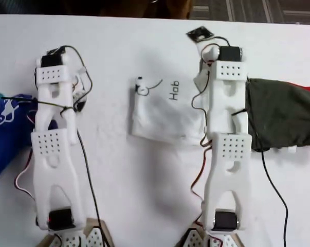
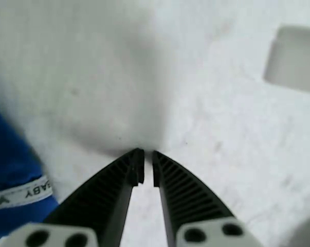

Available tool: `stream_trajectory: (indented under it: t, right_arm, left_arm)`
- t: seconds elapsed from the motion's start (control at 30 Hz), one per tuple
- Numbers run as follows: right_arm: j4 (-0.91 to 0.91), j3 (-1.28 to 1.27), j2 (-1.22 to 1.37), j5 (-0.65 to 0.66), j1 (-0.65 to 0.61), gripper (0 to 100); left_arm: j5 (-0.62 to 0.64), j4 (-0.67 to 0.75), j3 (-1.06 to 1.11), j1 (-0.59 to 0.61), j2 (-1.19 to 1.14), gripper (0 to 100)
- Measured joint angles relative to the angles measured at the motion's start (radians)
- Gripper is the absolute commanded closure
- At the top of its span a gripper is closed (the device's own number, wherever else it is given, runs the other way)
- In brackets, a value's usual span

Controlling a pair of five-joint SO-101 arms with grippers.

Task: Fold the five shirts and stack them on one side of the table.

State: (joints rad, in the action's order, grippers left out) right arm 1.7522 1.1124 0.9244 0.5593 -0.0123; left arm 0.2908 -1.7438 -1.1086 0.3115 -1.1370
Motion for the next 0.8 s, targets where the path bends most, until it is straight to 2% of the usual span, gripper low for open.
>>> stream_trajectory:
  t: [0.23,0.8]
  right_arm:
    - [0.000,-0.264,-0.210,0.000,-0.077,77.6]
    - [0.000,-0.304,-0.227,0.000,-0.106,77.6]
  left_arm:
    - [0.000,0.000,0.000,0.000,0.000,96]
    - [-0.006,0.003,0.000,0.000,0.000,96]
